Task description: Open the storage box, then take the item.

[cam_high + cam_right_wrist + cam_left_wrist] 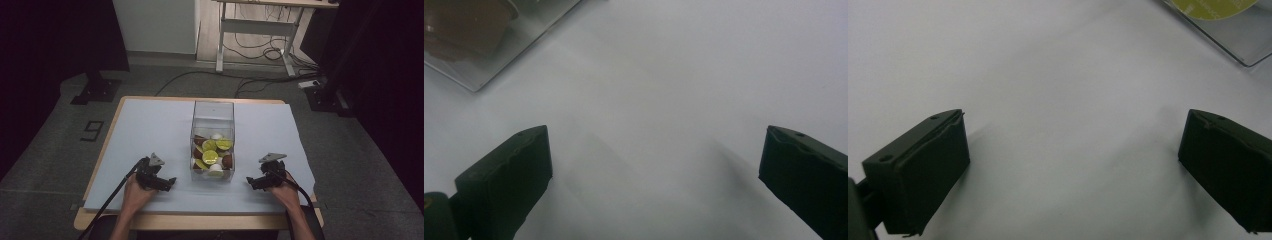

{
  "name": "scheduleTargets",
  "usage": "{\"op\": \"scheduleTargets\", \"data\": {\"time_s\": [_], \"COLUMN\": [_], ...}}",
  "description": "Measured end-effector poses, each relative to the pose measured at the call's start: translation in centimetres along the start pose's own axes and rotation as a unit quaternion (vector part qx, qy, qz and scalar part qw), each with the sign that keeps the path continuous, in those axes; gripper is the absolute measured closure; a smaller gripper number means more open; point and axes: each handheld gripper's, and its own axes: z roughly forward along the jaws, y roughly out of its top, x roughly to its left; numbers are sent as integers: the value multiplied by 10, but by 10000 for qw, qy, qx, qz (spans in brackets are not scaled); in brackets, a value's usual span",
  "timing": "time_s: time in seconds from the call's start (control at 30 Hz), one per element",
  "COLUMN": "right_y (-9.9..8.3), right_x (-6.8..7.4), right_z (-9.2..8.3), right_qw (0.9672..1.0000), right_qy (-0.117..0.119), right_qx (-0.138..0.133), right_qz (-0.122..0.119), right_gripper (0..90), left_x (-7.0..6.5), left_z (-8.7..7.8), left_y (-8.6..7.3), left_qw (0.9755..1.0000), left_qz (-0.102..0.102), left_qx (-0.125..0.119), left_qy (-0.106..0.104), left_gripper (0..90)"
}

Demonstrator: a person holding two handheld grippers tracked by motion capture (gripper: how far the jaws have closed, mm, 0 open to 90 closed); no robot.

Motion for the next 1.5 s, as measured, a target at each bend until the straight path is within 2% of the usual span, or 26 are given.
{"op": "scheduleTargets", "data": {"time_s": [0.13,0.17,0.57,0.6,0.73,1.13,1.5], "right_y": [-2,-3,-4,-4,-3,-1,2], "right_x": [1,0,-1,-3,-3,-3,-2], "right_z": [4,7,5,4,1,-12,-21], "right_qw": [9998,9996,9996,9997,9998,9998,9992], "right_qy": [48,79,89,31,48,122,209], "right_qx": [181,267,260,251,169,-103,-322], "right_qz": [-8,72,44,39,106,-153,-107], "right_gripper": [0,0,0,0,0,0,0], "left_x": [0,0,0,0,0,0,0], "left_z": [0,0,0,0,0,1,0], "left_y": [-1,-1,-1,-1,-1,-1,-1], "left_qw": [10000,10000,10000,10000,10000,10000,10000], "left_qz": [-24,-27,-28,-30,-29,-29,-27], "left_qx": [-13,-17,-15,-17,-18,-20,-20], "left_qy": [1,2,-9,-9,-6,-2,-5], "left_gripper": [0,0,0,0,0,0,0]}}
